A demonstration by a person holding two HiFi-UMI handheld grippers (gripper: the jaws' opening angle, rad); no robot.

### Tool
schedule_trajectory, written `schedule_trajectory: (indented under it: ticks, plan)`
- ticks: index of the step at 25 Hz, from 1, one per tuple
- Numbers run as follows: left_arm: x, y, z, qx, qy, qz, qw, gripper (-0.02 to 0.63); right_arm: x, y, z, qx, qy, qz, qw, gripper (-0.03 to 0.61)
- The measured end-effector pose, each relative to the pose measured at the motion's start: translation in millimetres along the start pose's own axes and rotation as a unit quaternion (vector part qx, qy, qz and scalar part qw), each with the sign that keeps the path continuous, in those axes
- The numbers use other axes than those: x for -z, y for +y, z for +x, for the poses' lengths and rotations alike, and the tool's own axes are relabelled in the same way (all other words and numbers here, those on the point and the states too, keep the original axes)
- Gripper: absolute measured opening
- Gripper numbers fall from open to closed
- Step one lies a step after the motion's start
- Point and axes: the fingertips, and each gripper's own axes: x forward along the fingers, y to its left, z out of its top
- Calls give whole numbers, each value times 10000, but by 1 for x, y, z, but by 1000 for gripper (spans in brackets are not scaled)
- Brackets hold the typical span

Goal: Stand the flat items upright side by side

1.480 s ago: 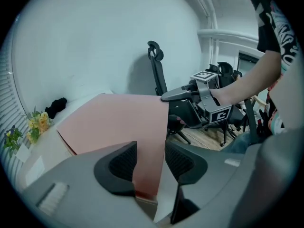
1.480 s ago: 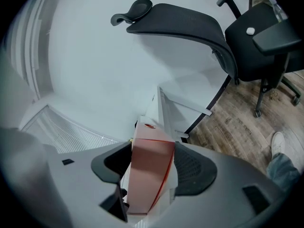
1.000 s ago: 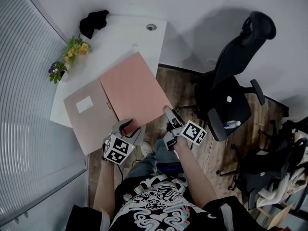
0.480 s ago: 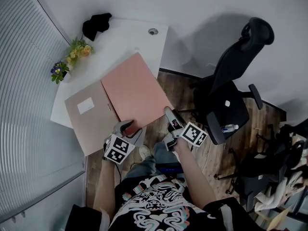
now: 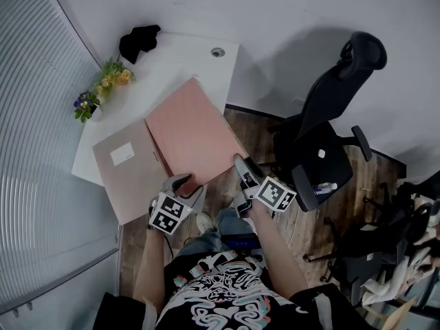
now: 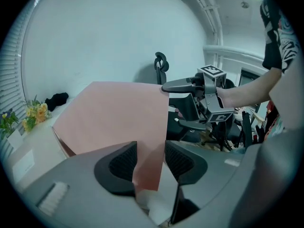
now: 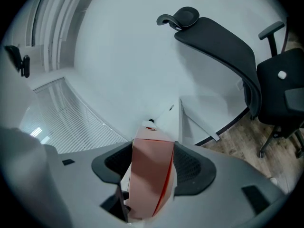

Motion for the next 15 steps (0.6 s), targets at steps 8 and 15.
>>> schedule_trajectory:
  ticks: [8, 15]
  plan:
    - [-9, -3, 3, 33, -110, -169, 9998, 186, -14, 14, -3, 28, 6, -436, 9990, 268]
    - [-10, -1, 3, 51, -204, -332, 9992, 186, -18, 37, 0, 26, 58, -1136, 9935, 268]
